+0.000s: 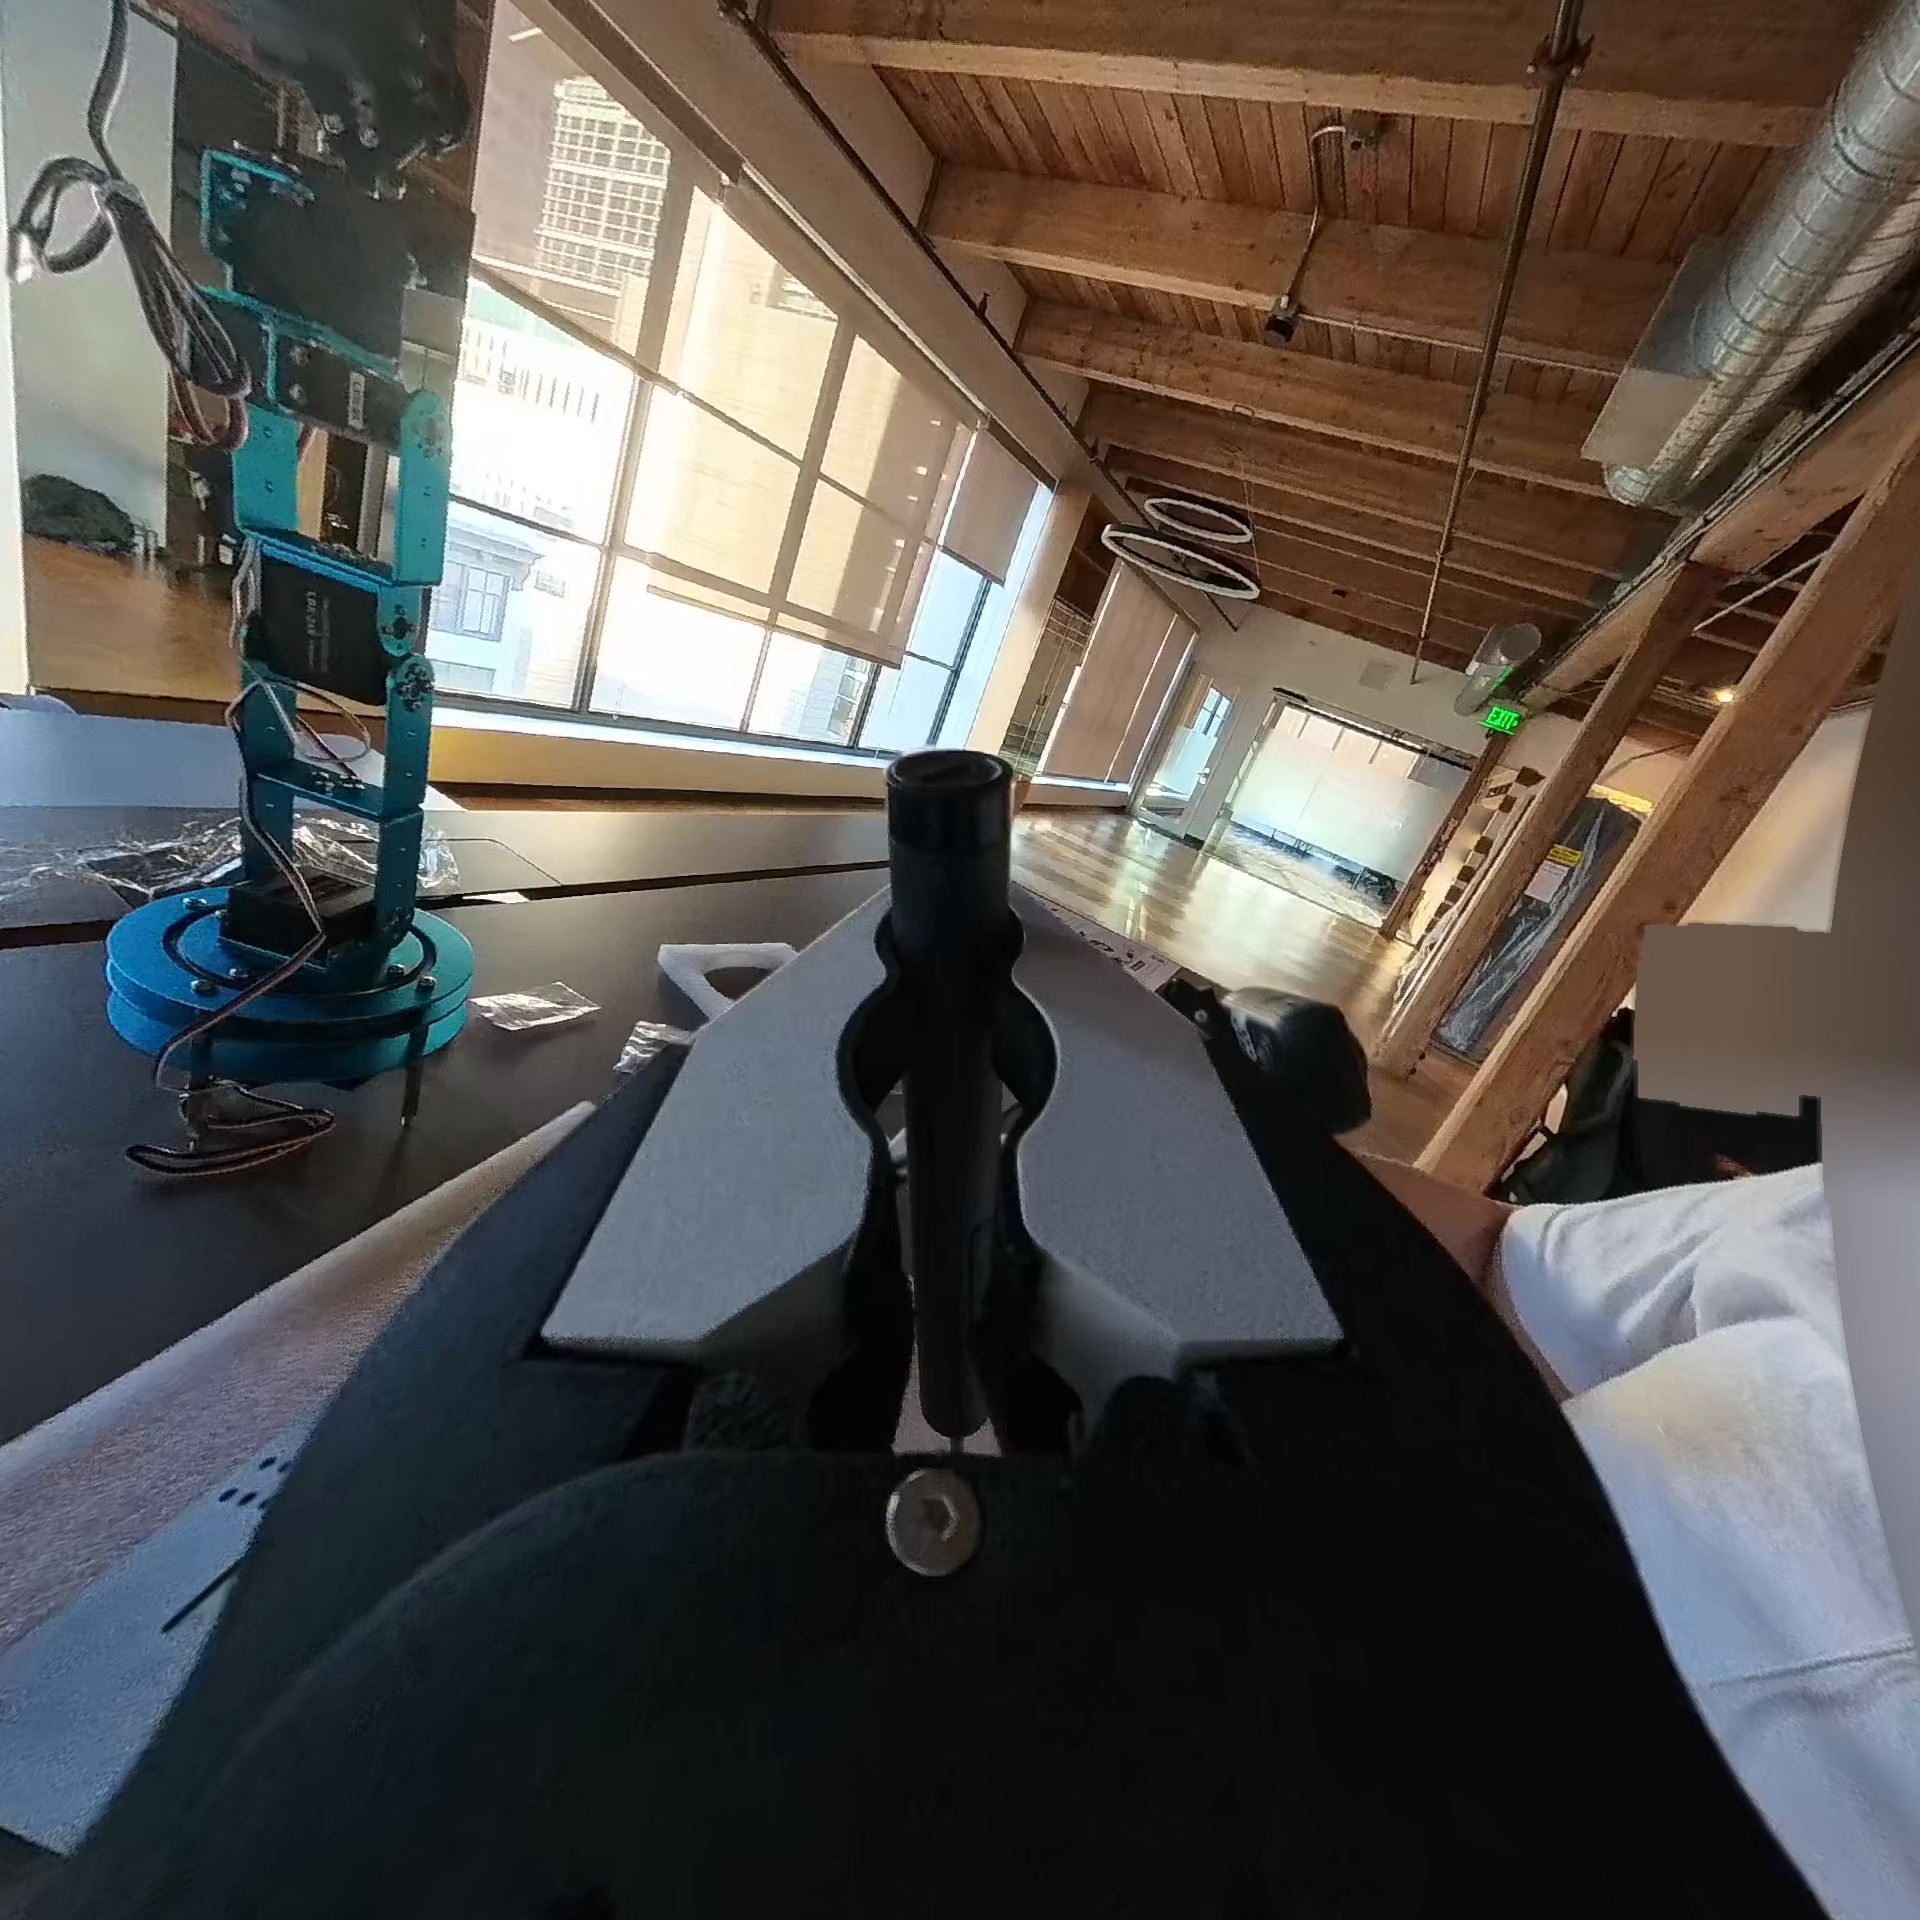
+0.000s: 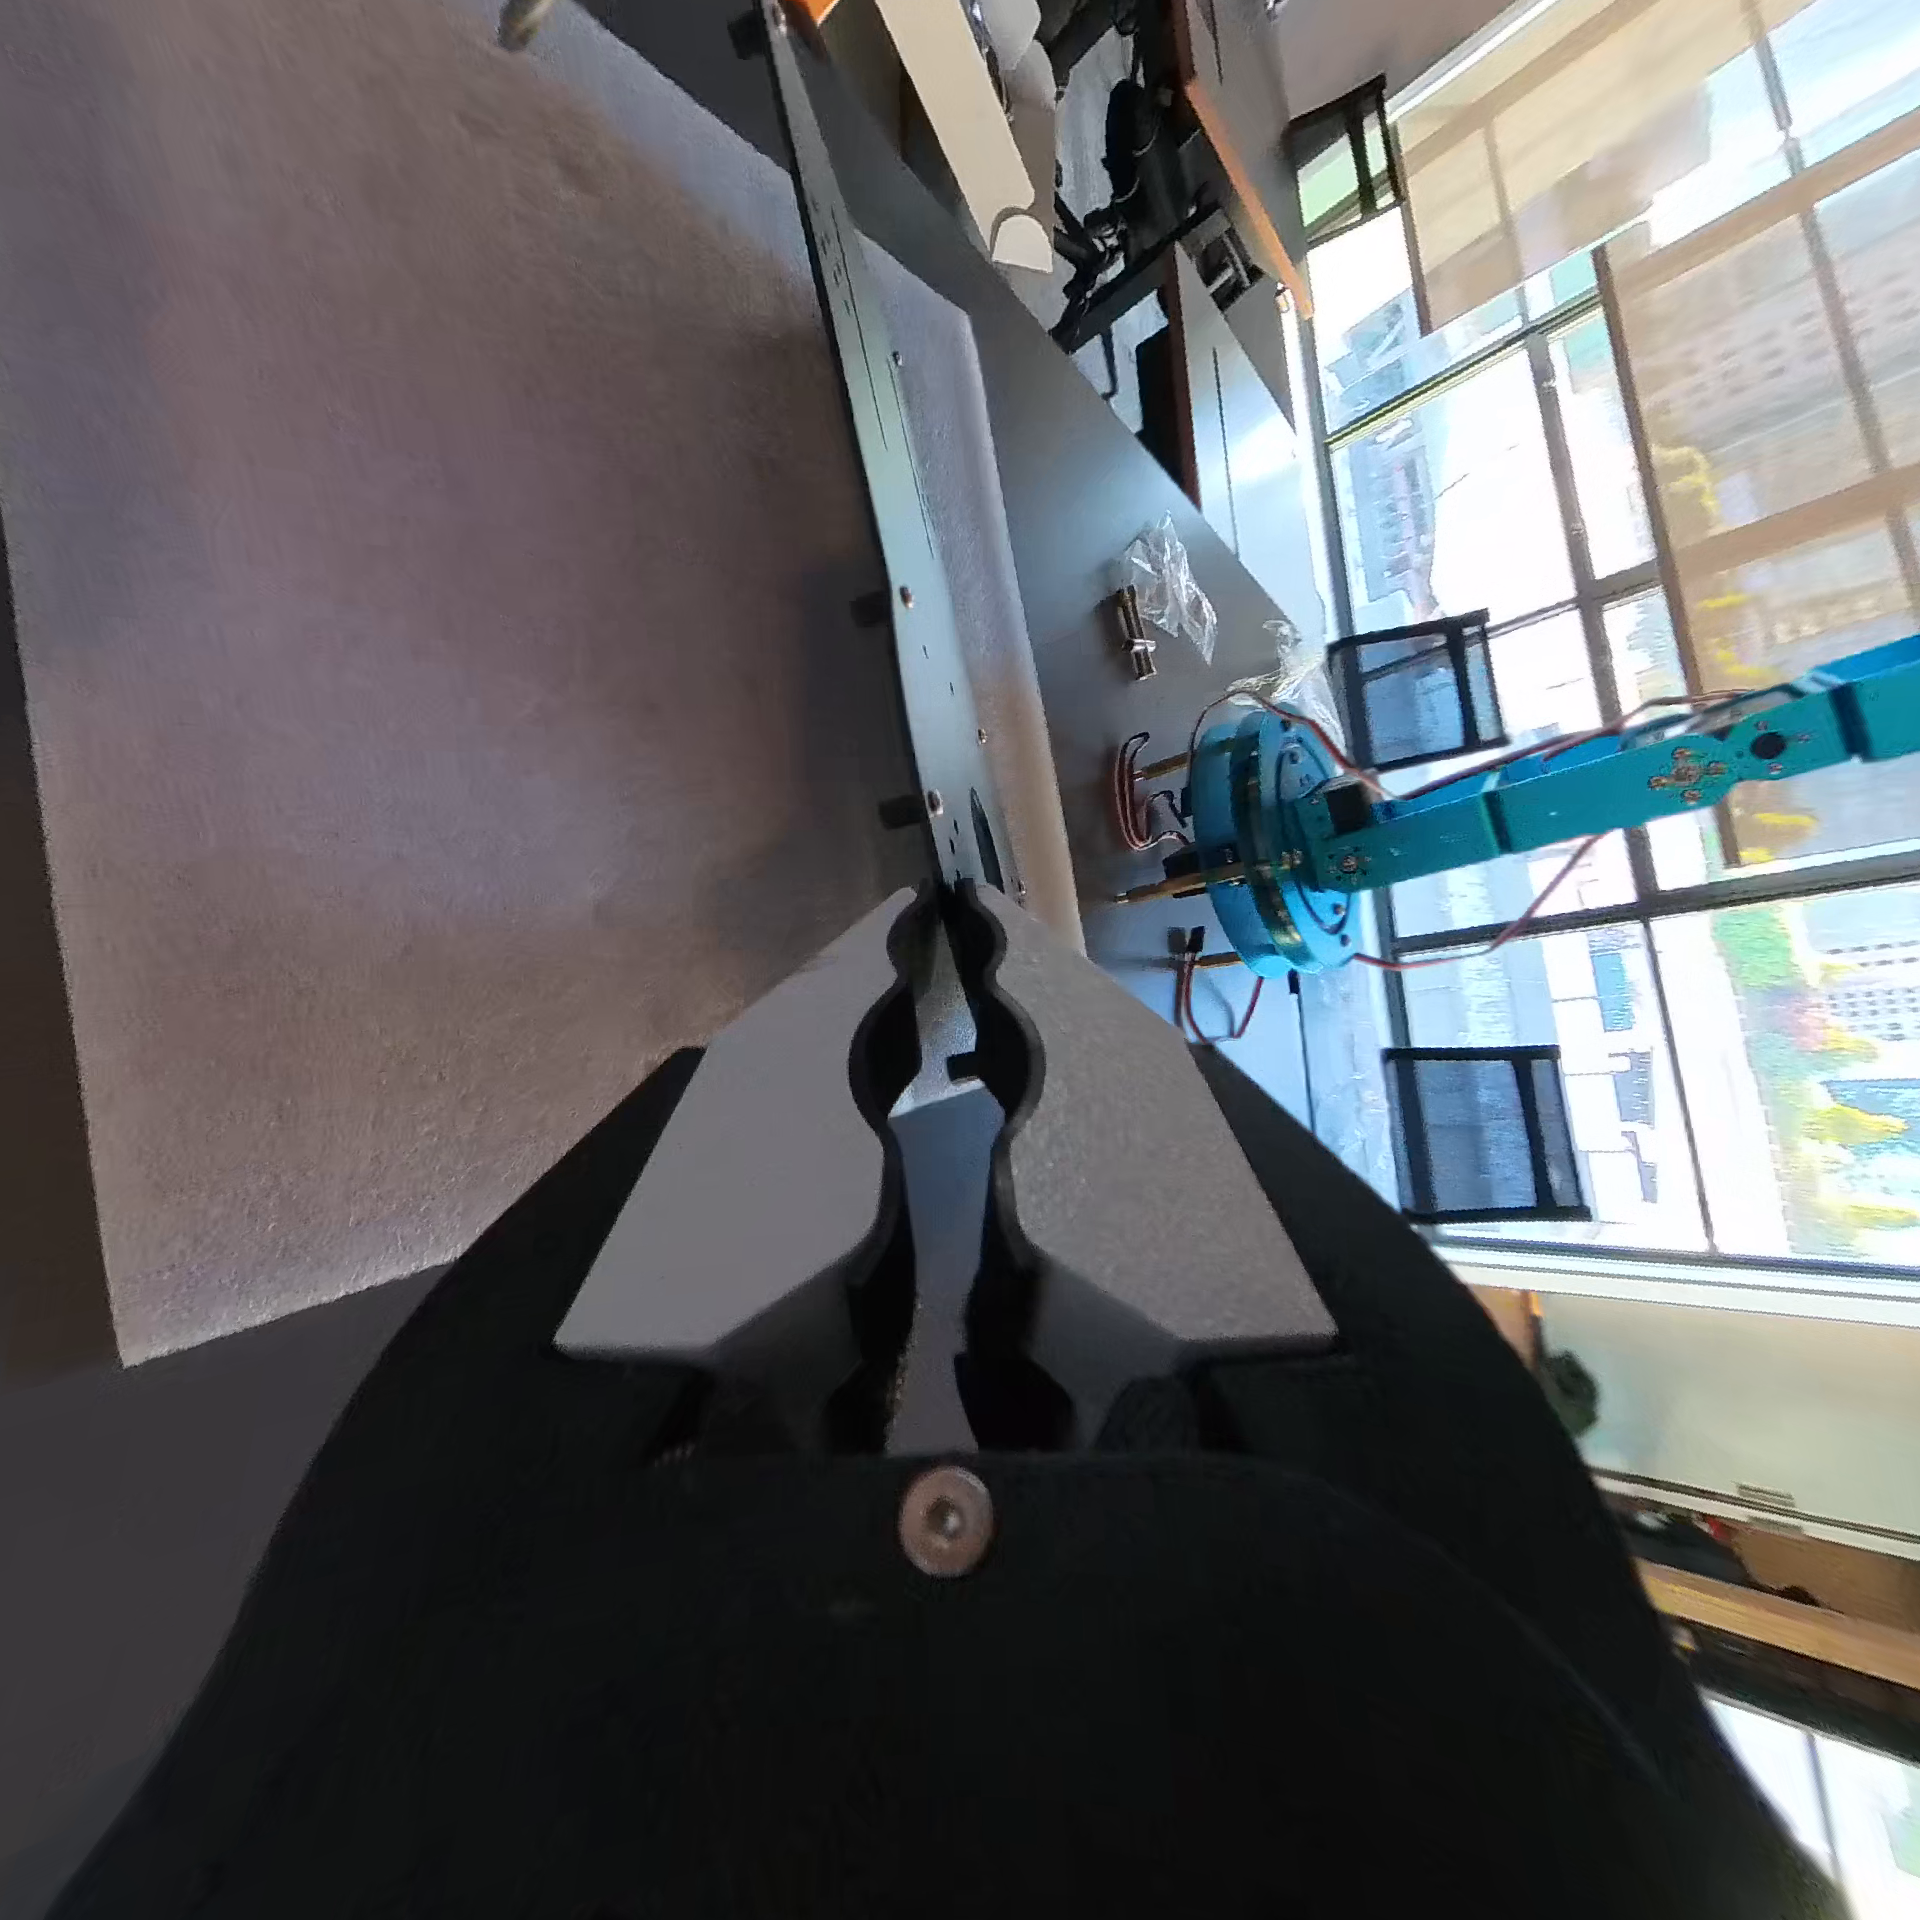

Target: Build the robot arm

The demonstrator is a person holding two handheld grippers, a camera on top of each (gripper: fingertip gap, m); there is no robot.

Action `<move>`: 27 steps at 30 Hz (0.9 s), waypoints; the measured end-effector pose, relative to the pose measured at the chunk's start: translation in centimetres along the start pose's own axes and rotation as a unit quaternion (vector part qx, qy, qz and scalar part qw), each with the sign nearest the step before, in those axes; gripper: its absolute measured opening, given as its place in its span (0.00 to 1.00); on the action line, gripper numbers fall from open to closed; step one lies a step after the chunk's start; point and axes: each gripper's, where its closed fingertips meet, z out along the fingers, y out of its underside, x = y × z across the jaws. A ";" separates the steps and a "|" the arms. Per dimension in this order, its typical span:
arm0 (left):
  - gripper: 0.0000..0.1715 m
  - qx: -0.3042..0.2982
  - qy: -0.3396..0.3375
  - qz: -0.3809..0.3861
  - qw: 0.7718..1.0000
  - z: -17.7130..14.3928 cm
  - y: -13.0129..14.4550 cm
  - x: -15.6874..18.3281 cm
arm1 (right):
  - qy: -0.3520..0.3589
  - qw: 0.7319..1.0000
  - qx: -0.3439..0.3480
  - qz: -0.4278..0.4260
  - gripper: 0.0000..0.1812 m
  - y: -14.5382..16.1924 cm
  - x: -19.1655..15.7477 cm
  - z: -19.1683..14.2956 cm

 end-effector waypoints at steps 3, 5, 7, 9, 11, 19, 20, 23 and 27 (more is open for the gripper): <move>0.05 0.000 0.001 -0.008 1.000 0.0 0.1 0.0 | -0.013 1.000 0.005 0.027 0.00 -0.2 0.6 0.0; 0.05 -0.002 0.003 -0.009 1.000 0.1 0.2 0.1 | -0.020 0.999 0.004 0.036 0.00 -0.2 0.8 0.0; 0.05 -0.004 0.003 -0.008 1.000 0.2 0.2 0.1 | -0.028 0.999 0.003 0.046 0.00 -0.3 1.0 0.0; 0.05 -0.005 0.002 -0.009 1.000 0.2 0.2 0.1 | -0.043 0.997 0.004 0.063 0.00 -0.3 1.4 0.0; 0.04 -0.005 0.003 -0.012 1.000 0.3 0.3 -0.1 | -0.061 0.995 0.004 0.082 0.01 -0.4 2.0 0.1; 0.04 -0.004 0.004 -0.019 1.000 0.4 0.3 -0.2 | -0.098 0.989 -0.003 0.109 0.01 -0.8 5.1 0.8; 0.04 -0.004 0.002 -0.019 1.000 0.4 0.3 -0.3 | -0.103 0.988 -0.004 0.113 0.00 -0.8 5.4 0.9; 0.04 -0.004 -0.002 -0.020 1.000 0.2 0.3 -0.5 | -0.107 0.987 -0.004 0.117 0.00 -0.8 6.0 1.1; 0.05 -0.002 -0.009 -0.024 1.000 0.0 0.4 -1.0 | -0.104 0.988 -0.001 0.111 0.00 -0.9 5.9 1.0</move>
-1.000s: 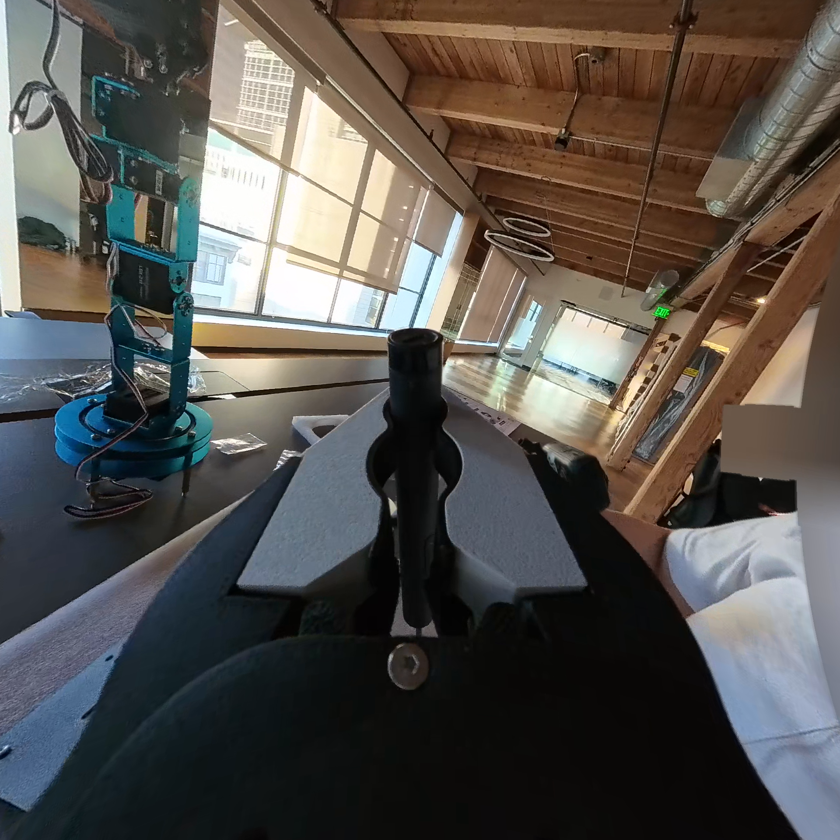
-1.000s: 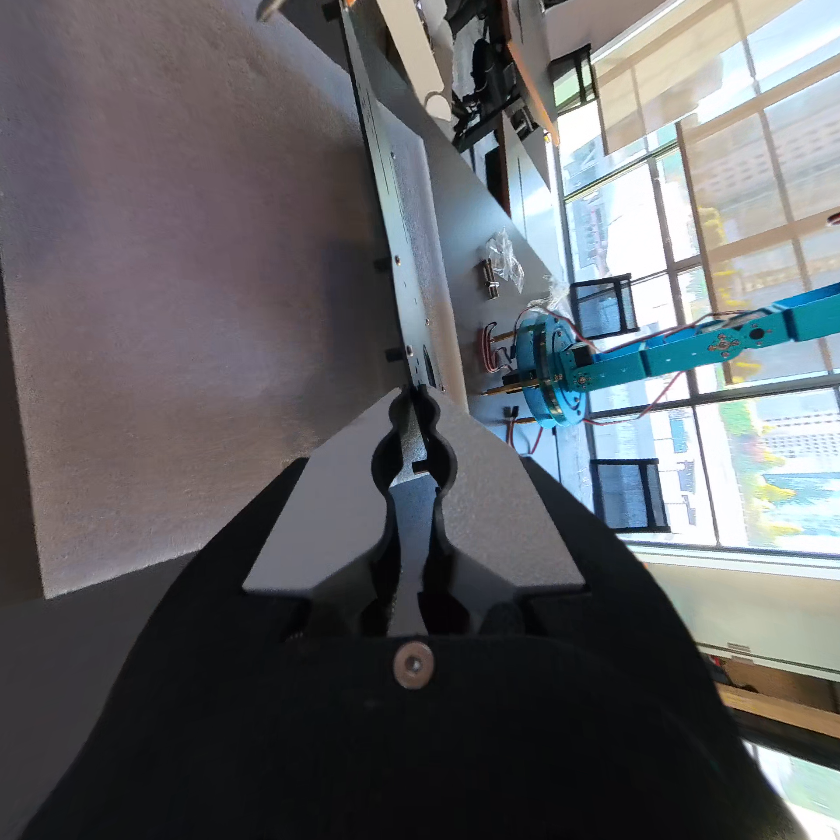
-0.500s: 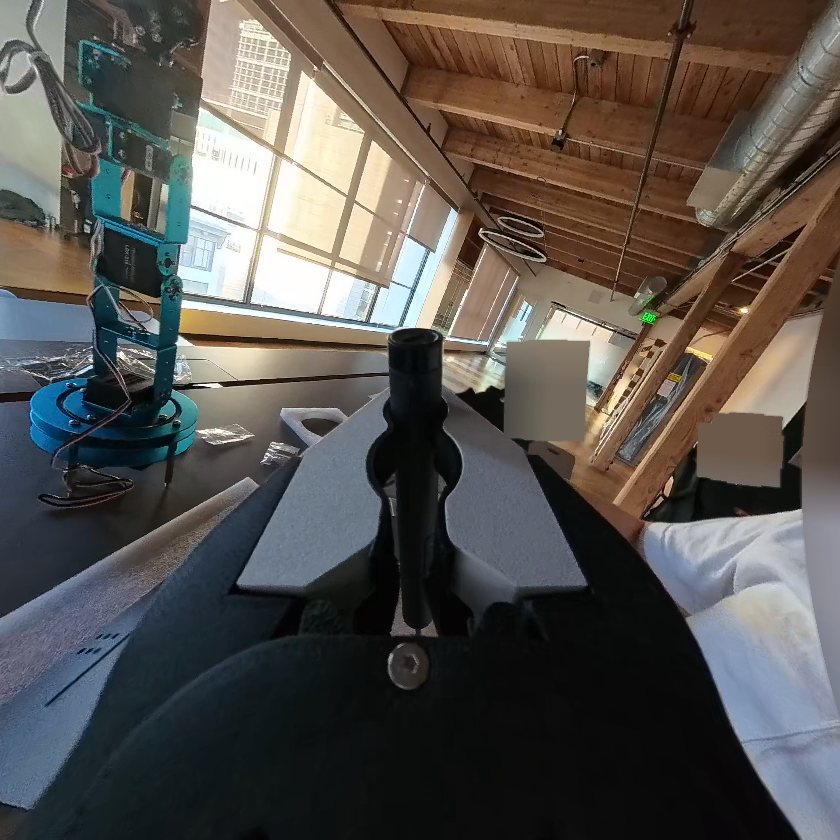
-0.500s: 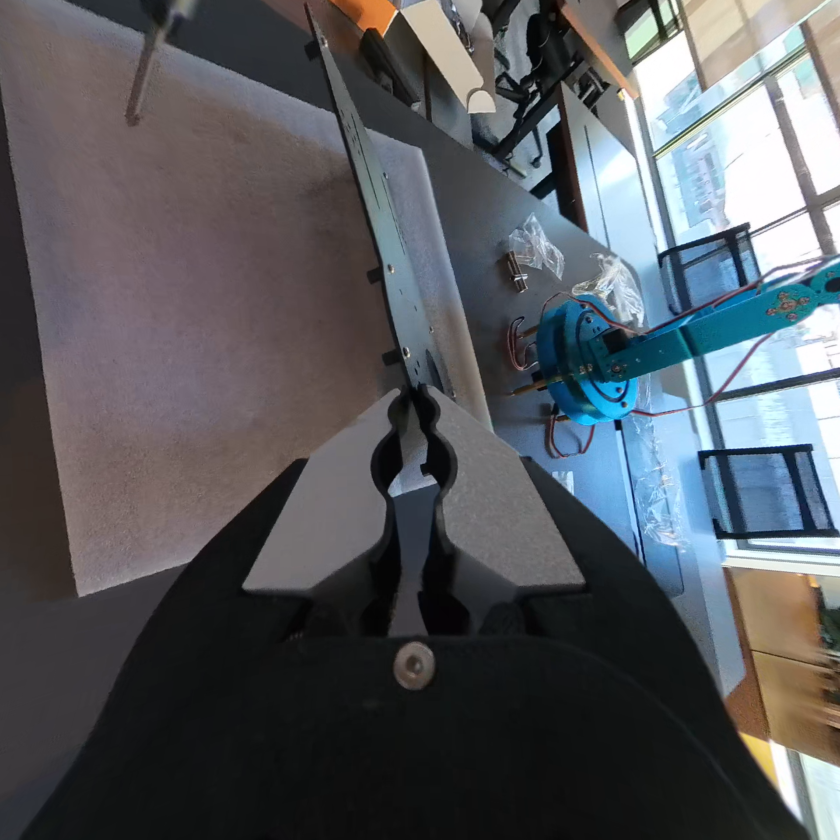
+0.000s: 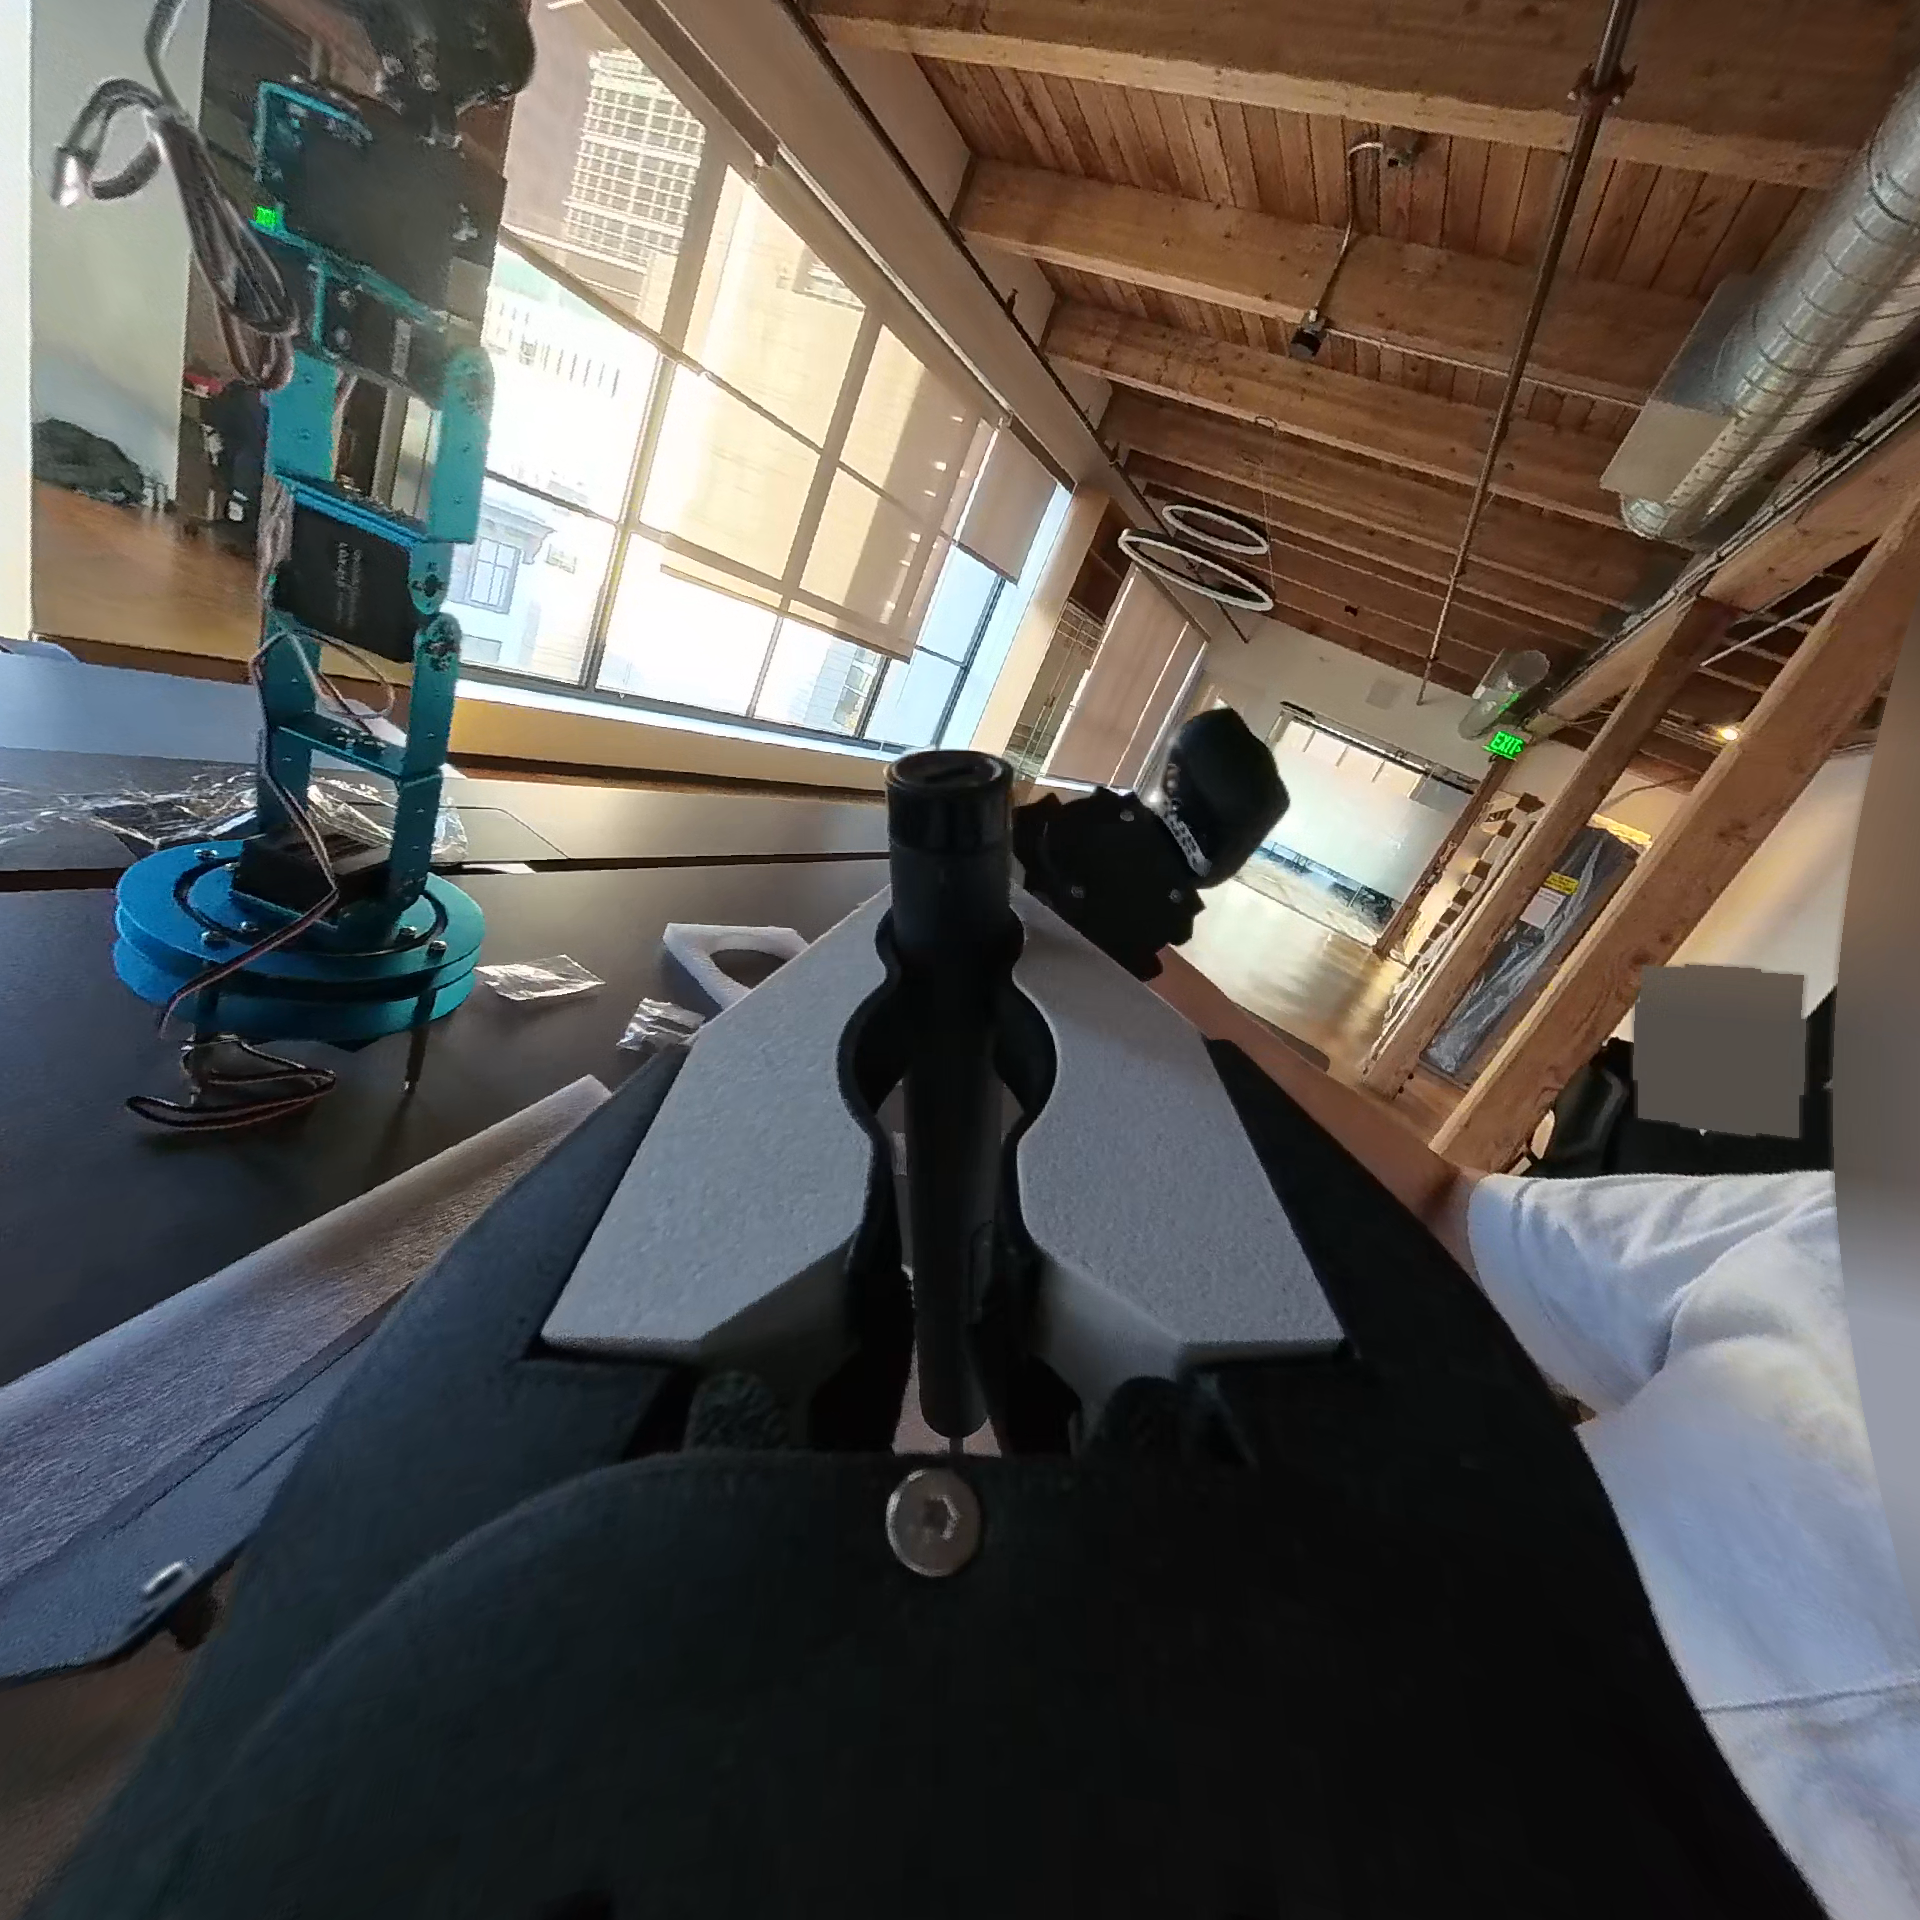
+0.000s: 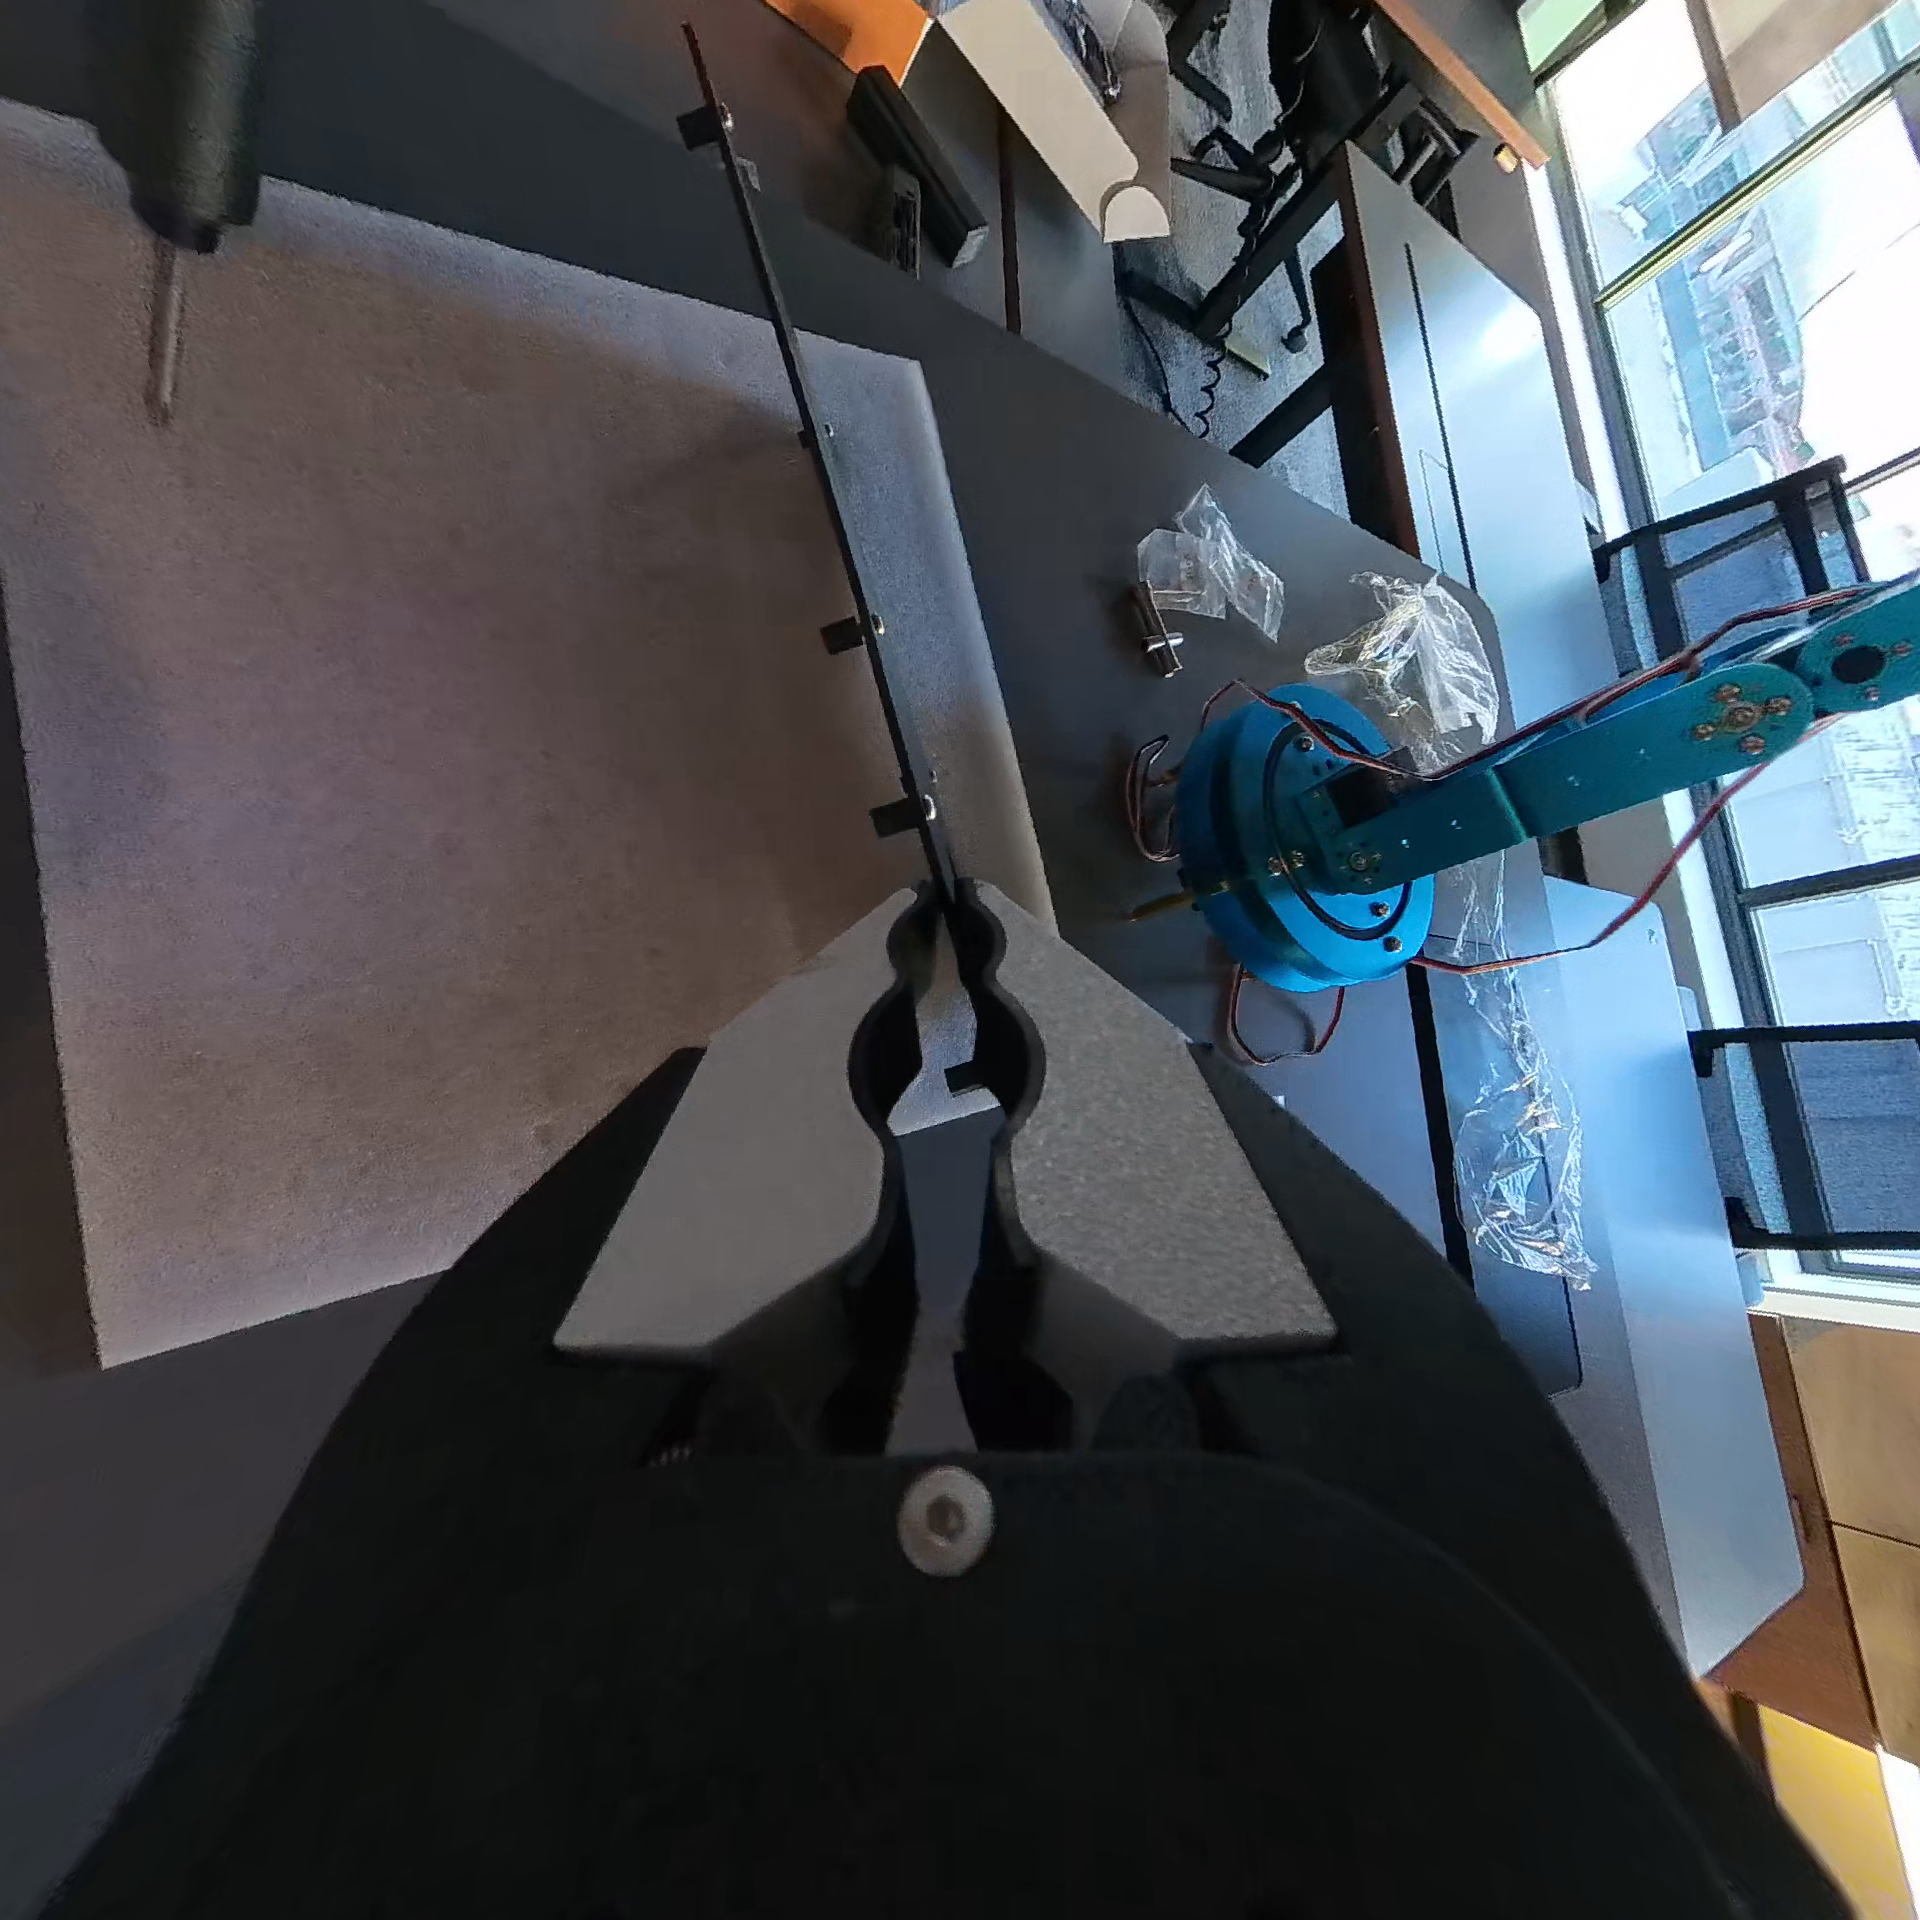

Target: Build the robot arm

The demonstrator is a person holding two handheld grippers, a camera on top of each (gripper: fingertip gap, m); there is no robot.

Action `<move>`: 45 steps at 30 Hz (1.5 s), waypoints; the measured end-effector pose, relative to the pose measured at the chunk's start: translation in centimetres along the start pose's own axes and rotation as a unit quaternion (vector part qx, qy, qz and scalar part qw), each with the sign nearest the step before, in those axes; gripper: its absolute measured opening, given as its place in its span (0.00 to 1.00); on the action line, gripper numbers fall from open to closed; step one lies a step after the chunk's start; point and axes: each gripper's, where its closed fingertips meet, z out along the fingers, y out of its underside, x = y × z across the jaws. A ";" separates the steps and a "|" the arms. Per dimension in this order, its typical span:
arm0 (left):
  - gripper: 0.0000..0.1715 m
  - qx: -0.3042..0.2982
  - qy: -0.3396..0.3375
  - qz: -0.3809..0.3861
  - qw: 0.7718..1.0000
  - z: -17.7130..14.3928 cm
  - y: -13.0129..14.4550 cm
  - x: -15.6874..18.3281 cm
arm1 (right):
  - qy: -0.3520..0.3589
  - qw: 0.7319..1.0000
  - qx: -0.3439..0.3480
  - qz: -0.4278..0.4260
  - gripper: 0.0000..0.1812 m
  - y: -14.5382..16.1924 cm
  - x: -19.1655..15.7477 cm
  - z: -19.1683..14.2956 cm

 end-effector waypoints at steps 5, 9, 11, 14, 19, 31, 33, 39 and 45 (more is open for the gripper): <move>0.04 0.000 -0.018 -0.006 1.000 -0.2 0.4 -1.2 | 0.011 1.000 0.005 -0.018 0.00 0.3 -1.0 -0.1; 0.04 -0.001 -0.025 -0.019 0.999 0.0 0.9 -2.2 | 0.018 0.999 0.009 -0.024 0.00 0.4 -1.4 -0.1; 0.04 -0.003 -0.026 -0.023 0.999 0.1 1.1 -2.5 | 0.022 0.999 0.011 -0.026 0.00 0.4 -1.4 -0.1; 0.04 -0.004 -0.026 -0.026 0.999 0.3 1.2 -2.8 | 0.027 0.999 0.014 -0.033 0.00 0.4 -1.4 -0.1; 0.05 -0.003 -0.028 -0.028 0.999 0.1 1.1 -3.2 | 0.042 0.998 0.018 -0.049 0.00 0.5 -2.0 -0.1; 0.05 -0.006 -0.024 -0.037 0.999 0.4 1.0 -3.7 | 0.112 0.987 0.039 -0.112 0.00 1.5 -5.1 0.2; 0.05 -0.007 -0.024 -0.039 0.999 0.4 1.1 -3.7 | 0.124 0.984 0.044 -0.117 0.00 2.0 -6.1 0.4; 0.05 -0.013 -0.022 -0.050 0.998 0.6 1.5 -4.0 | 0.157 0.977 0.035 -0.142 0.00 3.2 -8.2 1.1; 0.05 -0.015 -0.021 -0.057 0.998 0.9 1.7 -4.3 | 0.116 0.981 0.000 -0.153 0.01 5.1 -10.5 2.4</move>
